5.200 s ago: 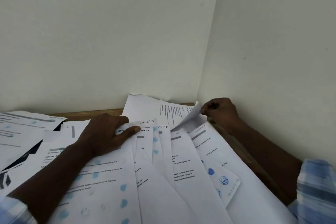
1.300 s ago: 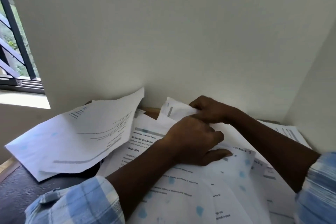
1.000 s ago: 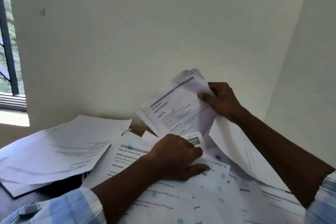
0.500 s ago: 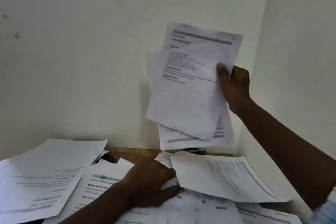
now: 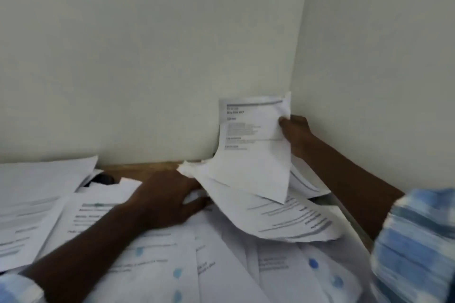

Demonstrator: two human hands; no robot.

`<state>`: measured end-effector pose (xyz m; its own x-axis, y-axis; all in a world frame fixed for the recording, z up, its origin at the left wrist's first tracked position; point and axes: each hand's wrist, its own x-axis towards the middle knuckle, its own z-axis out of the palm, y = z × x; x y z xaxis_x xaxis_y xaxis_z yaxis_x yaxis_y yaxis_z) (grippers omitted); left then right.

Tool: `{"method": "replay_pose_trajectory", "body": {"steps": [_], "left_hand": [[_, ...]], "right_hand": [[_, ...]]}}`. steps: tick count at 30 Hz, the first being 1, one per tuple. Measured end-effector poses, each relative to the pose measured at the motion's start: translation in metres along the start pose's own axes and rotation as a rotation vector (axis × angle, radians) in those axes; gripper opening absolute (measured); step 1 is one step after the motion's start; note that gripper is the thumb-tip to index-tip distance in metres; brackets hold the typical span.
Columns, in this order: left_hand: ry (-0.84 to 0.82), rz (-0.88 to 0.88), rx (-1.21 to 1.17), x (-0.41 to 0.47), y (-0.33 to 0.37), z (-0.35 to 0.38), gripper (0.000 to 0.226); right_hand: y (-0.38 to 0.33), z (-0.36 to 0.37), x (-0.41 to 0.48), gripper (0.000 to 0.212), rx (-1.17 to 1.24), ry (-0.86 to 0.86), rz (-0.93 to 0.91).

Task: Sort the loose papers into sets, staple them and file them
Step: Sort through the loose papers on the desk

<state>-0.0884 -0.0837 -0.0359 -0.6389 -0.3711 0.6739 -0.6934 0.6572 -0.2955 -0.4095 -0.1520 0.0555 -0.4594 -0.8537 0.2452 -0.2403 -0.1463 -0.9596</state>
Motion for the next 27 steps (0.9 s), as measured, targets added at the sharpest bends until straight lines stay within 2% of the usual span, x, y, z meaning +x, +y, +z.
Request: {"method": "replay_pose_trajectory", "body": {"steps": [2,6,9,11,13,14,15,17,18,19,20,22,27], "left_hand": [[-0.038,-0.007,0.002,0.0,-0.001,0.005,0.037],[-0.108,-0.048,-0.038,-0.003,-0.003,0.009,0.05],[-0.14,-0.07,-0.081,-0.003,-0.001,0.01,0.056],[-0.163,-0.074,-0.085,-0.003,0.0,0.008,0.057],[-0.166,-0.059,-0.077,-0.002,0.0,0.008,0.056],[-0.172,-0.06,-0.073,-0.002,0.0,0.008,0.055],[-0.187,-0.076,-0.073,-0.003,0.0,0.007,0.054],[-0.232,-0.127,-0.091,-0.003,-0.001,0.007,0.055],[-0.265,-0.149,-0.104,-0.002,-0.002,0.006,0.056],[-0.3,-0.164,-0.116,-0.002,-0.002,0.005,0.057],[-0.323,-0.171,-0.131,-0.002,-0.003,0.004,0.056],[-0.327,-0.171,-0.162,0.0,-0.001,0.002,0.049],[-0.394,-0.208,-0.103,0.0,-0.002,0.001,0.068]], "right_hand": [[0.003,0.001,-0.002,0.015,0.029,0.065,0.031],[0.021,0.004,-0.005,0.036,0.097,0.076,0.121],[0.031,0.007,-0.015,0.063,-0.174,0.052,0.088],[0.032,0.007,-0.025,0.086,-0.454,0.104,-0.122],[0.022,0.006,-0.048,0.09,-0.558,0.158,-0.453],[0.015,0.007,-0.059,0.085,-0.51,0.068,-0.592],[0.007,0.007,-0.074,0.078,-0.422,-0.122,-0.648],[-0.002,0.01,-0.109,0.07,-0.4,-0.62,-0.554],[-0.001,0.015,-0.127,0.074,-0.515,-0.812,-0.496],[0.007,0.02,-0.142,0.083,-0.652,-0.924,-0.469],[0.018,0.024,-0.155,0.092,-0.779,-0.976,-0.47],[0.041,0.034,-0.173,0.097,-0.949,-0.965,-0.473],[0.056,0.039,-0.175,0.087,-1.053,-0.767,-0.483]]}}
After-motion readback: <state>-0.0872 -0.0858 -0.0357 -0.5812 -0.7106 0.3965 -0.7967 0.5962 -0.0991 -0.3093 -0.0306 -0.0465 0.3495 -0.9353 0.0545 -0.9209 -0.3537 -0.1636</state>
